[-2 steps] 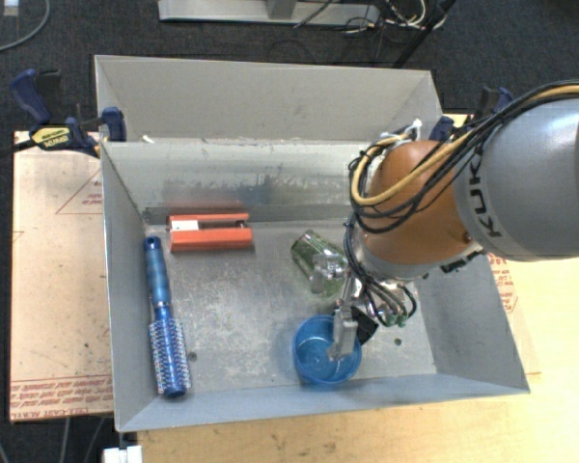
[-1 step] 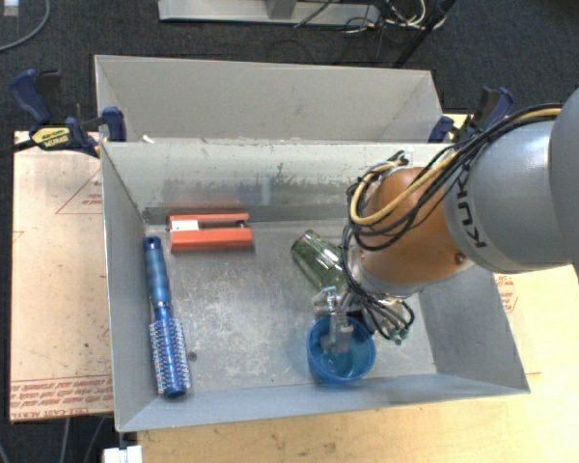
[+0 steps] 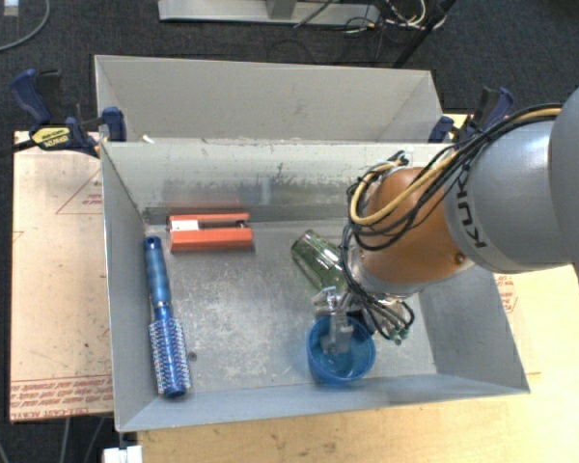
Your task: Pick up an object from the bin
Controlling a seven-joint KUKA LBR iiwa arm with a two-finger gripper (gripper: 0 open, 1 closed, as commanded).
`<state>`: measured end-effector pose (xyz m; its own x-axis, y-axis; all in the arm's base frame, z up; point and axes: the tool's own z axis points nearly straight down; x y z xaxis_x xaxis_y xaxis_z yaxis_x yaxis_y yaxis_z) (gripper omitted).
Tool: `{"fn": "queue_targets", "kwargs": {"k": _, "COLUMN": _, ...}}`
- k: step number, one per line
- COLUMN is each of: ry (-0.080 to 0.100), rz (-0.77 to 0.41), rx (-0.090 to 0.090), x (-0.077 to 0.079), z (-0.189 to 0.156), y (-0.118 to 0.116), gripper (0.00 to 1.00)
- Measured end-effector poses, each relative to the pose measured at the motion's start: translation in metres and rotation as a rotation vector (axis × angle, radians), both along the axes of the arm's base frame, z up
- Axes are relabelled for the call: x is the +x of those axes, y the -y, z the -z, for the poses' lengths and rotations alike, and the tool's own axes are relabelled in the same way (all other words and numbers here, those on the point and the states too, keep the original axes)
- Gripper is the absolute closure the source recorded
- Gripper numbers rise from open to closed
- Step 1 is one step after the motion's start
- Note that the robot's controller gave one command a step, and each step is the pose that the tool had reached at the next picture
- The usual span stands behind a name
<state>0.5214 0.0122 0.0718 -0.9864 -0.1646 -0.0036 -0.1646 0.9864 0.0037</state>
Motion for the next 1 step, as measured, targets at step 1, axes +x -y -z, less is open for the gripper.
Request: {"fn": "queue_targets", "kwargs": {"k": 1, "ry": 0.004, "rz": 0.091, "rx": 0.002, "x": -0.0048, "z": -0.1996, "y": -0.0037, "gripper": 1.00}}
